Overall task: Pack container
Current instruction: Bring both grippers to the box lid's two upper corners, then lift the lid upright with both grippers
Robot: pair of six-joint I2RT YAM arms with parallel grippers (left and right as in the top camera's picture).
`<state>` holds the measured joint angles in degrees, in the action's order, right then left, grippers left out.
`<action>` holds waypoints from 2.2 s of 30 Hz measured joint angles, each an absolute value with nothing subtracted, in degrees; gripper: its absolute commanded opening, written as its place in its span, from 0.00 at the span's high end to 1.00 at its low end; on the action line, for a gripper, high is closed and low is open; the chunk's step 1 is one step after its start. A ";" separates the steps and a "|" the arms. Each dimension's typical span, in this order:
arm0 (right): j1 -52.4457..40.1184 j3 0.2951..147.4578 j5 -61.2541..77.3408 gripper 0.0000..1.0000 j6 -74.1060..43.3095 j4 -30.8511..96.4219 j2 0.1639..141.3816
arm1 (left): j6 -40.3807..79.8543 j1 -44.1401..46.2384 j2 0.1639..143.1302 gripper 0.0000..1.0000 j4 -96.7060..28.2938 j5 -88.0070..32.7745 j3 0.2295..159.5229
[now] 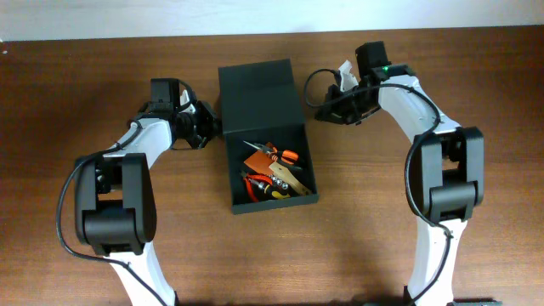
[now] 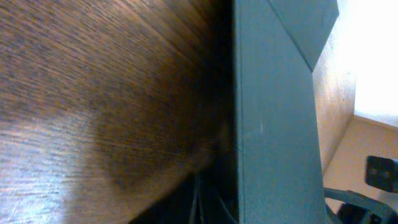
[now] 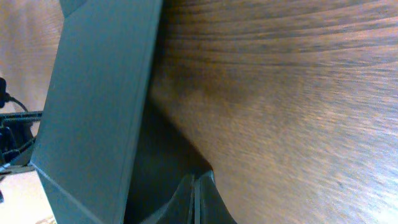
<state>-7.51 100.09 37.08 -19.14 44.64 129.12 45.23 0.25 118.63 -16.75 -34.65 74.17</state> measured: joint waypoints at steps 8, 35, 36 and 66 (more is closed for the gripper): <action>-8.05 100.09 39.62 0.96 -19.92 41.47 131.24 | 46.48 0.25 120.66 0.98 -14.17 -36.32 74.17; -8.86 100.14 41.69 0.96 -14.39 35.48 131.44 | 44.36 2.13 120.90 0.98 -6.50 -39.13 75.18; -8.86 100.14 41.69 0.96 -13.56 35.51 131.41 | 43.40 2.13 120.90 0.98 -7.09 -39.22 75.57; -8.62 100.14 38.79 0.96 -1.23 38.94 125.40 | 26.00 2.63 121.45 0.98 -21.69 -40.36 89.91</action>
<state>-8.62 100.14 38.79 -1.23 38.94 125.40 26.00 2.63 121.45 -21.69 -40.36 89.91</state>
